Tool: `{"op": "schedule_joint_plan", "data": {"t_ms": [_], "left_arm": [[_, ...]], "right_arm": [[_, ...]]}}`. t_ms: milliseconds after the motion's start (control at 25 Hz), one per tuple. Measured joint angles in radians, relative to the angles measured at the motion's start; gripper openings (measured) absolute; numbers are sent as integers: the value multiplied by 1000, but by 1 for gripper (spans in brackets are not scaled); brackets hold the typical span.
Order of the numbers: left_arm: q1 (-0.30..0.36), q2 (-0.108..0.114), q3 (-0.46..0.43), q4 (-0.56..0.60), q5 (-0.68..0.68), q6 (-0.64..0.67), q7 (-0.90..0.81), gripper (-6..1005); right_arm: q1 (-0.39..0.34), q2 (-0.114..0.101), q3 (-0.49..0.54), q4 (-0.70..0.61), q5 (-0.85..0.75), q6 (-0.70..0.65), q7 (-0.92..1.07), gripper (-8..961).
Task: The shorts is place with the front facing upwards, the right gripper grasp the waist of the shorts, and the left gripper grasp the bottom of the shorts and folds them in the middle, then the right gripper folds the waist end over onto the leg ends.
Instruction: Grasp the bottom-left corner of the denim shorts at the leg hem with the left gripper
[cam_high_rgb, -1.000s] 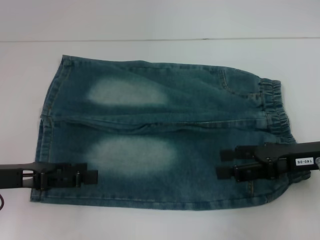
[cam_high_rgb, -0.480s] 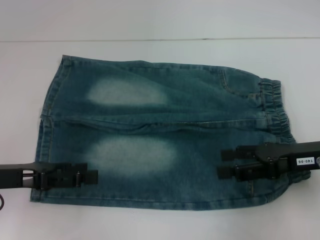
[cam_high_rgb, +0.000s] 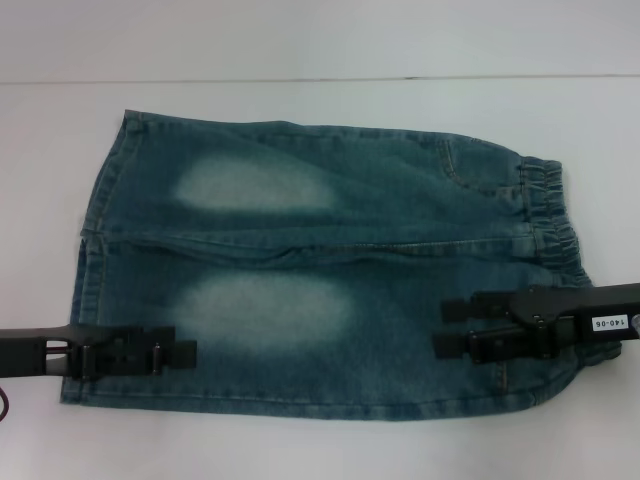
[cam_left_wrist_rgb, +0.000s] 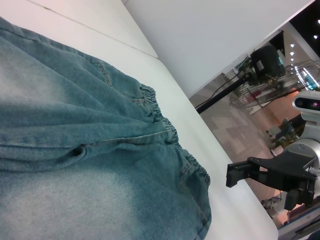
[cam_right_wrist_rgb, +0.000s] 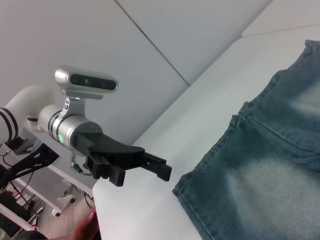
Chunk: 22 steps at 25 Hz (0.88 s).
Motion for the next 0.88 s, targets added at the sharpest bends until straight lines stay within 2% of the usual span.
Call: {"op": "schedule_joint_plan", "data": {"t_ms": [240,600,880], "left_arm": [[0,2,-3,10,26,2,-25,931],[9,38,-43,182,177,0,-211,931],[-8,45,-71,184,310,-57,-289,930]], "right_arm": [[0,1,0,0,0,2,0,945],[0,3,4,0,0,3,-6,945],[3,5,1,0,4,3,-7,944]]}}
